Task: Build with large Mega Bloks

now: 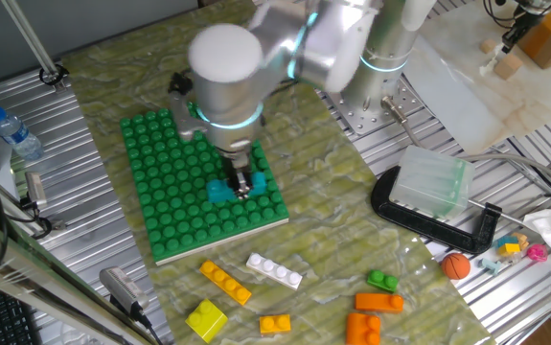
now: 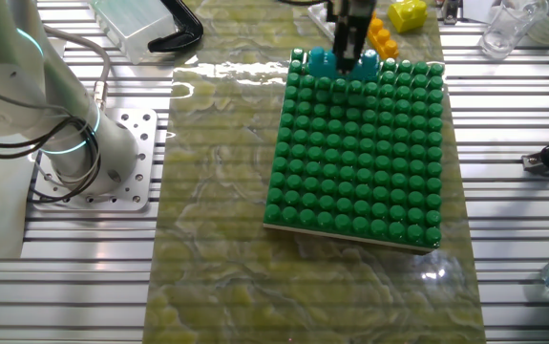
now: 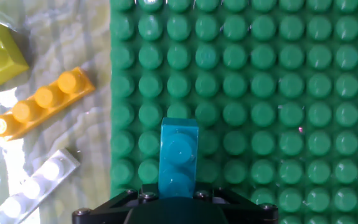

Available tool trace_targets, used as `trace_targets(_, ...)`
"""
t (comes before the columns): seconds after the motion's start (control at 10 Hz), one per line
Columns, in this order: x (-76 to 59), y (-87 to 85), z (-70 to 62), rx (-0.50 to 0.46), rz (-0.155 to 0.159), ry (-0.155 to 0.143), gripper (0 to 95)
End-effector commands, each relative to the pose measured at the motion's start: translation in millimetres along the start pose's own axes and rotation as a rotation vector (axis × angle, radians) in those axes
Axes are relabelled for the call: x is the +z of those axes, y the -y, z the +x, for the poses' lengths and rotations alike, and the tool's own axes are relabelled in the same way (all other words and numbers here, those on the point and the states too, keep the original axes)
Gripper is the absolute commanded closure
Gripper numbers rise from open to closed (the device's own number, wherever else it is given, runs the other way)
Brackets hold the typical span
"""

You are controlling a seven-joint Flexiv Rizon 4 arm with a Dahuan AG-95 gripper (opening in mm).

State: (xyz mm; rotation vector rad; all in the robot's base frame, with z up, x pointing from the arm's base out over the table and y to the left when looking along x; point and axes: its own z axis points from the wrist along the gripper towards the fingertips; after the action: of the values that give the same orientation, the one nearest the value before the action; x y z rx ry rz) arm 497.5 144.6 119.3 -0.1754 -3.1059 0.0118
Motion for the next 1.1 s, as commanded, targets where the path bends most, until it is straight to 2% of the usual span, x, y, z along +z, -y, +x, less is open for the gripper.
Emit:
trace_targets(0.1,10.5,1.6,-6.6,-0.019,0.001,0.011,95.0)
trace_targets(0.4,22.0,4.8,-11.4,-0.021,0.008,0.003,95.0)
trace_targets(0.7,28.7,6.5,-13.7,-0.020,0.002,-0.001,95.0)
trace_targets(1.1,27.1,5.5,-13.1,0.010,-0.006,-0.030,95.0)
